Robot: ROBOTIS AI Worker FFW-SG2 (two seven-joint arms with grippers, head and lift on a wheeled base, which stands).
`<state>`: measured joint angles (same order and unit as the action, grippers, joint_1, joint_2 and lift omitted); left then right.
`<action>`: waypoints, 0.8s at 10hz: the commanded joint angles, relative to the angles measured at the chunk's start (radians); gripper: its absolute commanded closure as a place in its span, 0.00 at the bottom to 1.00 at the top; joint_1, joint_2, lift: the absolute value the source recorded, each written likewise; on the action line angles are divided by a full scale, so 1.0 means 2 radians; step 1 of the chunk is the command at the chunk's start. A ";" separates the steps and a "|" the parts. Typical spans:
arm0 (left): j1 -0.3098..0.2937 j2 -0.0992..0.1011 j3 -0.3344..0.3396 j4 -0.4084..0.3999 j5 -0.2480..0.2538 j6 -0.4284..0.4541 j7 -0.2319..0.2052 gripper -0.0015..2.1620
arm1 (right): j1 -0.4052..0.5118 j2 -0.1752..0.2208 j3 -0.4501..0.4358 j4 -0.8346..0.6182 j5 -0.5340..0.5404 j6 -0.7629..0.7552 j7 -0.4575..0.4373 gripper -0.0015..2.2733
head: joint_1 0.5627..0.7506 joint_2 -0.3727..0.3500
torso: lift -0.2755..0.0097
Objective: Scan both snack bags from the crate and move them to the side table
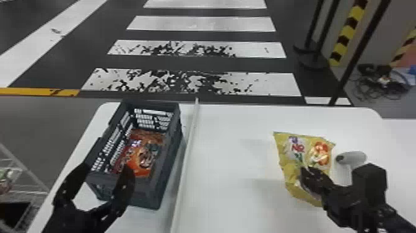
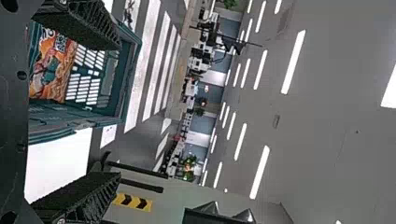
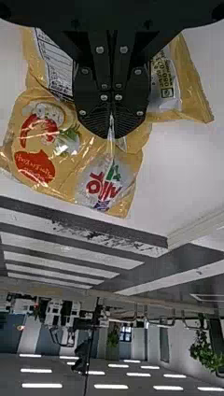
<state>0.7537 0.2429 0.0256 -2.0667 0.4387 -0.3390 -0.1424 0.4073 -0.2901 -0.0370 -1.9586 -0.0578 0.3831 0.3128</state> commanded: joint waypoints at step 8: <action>0.016 0.001 -0.001 -0.004 -0.002 -0.026 -0.005 0.01 | -0.023 -0.184 -0.181 0.163 -0.003 -0.057 0.023 0.99 | 0.70 0.04 | 0.63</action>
<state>0.7867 0.2464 0.0246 -2.0752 0.4362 -0.3903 -0.1519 0.3735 -0.6288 -0.4008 -1.6983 -0.0763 0.3010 0.3588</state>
